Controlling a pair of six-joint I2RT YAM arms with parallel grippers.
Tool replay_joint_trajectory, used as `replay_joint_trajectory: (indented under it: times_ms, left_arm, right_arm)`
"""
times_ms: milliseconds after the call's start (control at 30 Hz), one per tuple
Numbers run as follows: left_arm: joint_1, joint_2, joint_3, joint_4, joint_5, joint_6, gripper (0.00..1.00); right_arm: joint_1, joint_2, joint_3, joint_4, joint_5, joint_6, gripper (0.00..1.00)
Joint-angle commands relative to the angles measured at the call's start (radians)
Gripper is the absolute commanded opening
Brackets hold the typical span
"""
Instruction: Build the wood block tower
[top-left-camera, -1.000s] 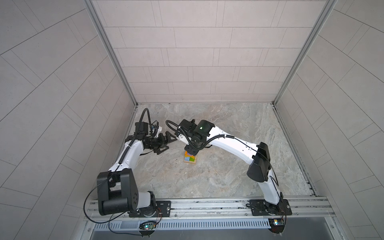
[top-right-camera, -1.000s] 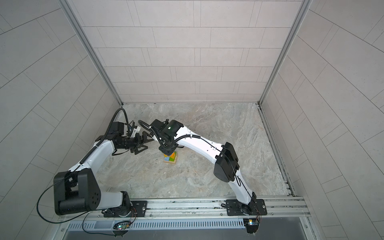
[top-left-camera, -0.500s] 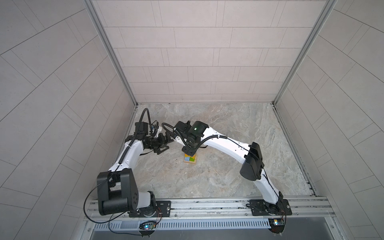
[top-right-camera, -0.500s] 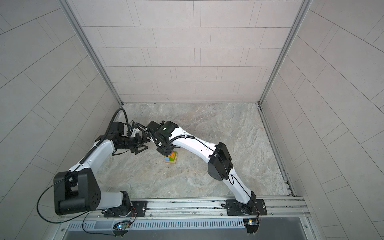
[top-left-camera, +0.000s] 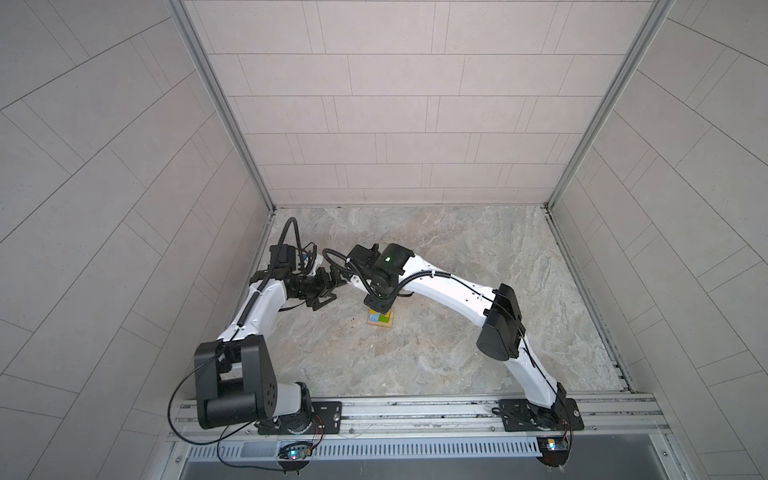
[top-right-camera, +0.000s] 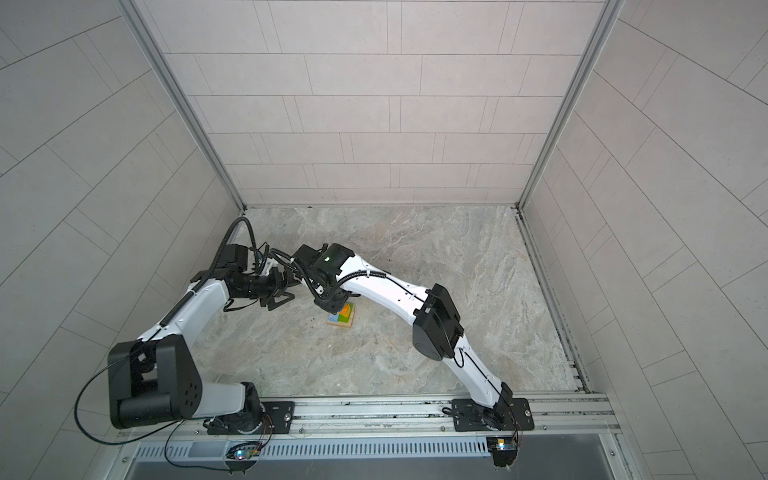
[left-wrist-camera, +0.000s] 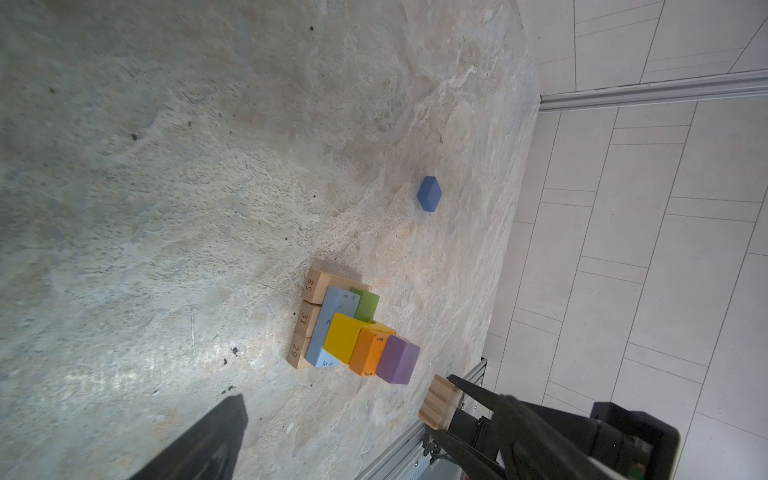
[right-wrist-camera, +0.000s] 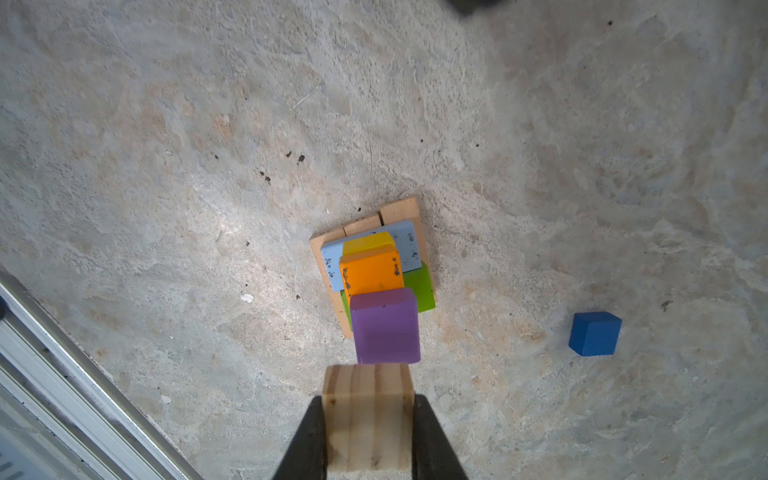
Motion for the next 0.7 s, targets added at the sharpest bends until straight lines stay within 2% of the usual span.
replay_joint_trajectory:
  times_ms: [0, 667]
  left_arm:
    - [0.014, 0.004, 0.016, -0.048, -0.052, 0.022, 1.00]
    - [0.057, 0.006, 0.020, -0.086, -0.124, 0.031, 1.00]
  right_arm:
    - [0.006, 0.025, 0.024, -0.012, 0.011, -0.019, 0.24]
    - [0.000, 0.040, 0.041, -0.005, 0.031, -0.028, 0.24]
